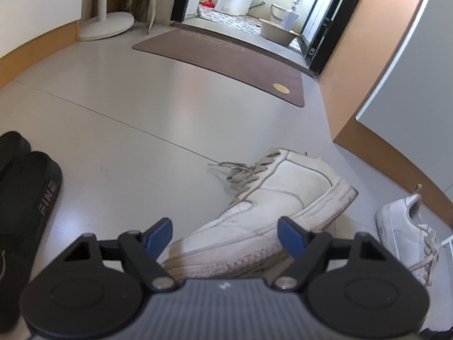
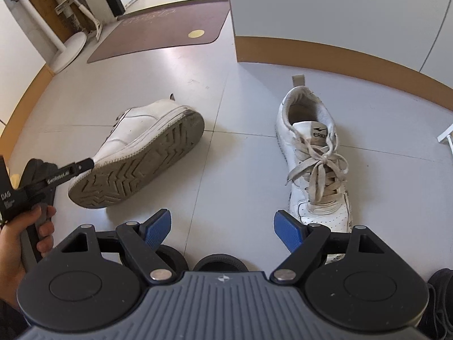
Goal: Organize scattered shoes
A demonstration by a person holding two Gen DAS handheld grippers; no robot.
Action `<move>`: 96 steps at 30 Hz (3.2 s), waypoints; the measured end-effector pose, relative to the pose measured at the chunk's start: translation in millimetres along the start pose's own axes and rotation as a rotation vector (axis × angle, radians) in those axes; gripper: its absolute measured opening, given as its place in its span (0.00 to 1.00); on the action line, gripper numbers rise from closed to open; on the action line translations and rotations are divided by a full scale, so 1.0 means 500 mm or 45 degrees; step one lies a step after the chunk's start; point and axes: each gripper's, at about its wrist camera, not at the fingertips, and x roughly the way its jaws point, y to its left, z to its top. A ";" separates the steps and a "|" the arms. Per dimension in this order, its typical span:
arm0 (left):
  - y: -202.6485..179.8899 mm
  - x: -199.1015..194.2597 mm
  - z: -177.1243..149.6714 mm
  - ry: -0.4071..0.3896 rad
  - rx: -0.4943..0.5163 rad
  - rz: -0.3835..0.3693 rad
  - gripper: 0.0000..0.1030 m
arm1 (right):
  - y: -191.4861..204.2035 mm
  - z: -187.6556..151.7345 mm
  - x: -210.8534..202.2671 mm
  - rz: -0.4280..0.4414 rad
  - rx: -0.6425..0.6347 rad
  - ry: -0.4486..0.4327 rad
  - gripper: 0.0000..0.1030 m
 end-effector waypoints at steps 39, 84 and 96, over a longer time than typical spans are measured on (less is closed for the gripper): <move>-0.128 0.115 -0.021 0.241 -0.029 -0.326 0.82 | 0.018 0.005 0.051 0.069 0.101 0.023 0.82; 0.163 -0.065 -0.038 0.074 -0.335 -0.073 0.76 | 0.345 0.052 0.260 -0.137 -0.340 -0.051 0.70; 0.194 -0.075 -0.033 0.057 -0.367 -0.033 0.80 | 0.387 0.078 0.325 -0.317 -0.463 -0.047 0.79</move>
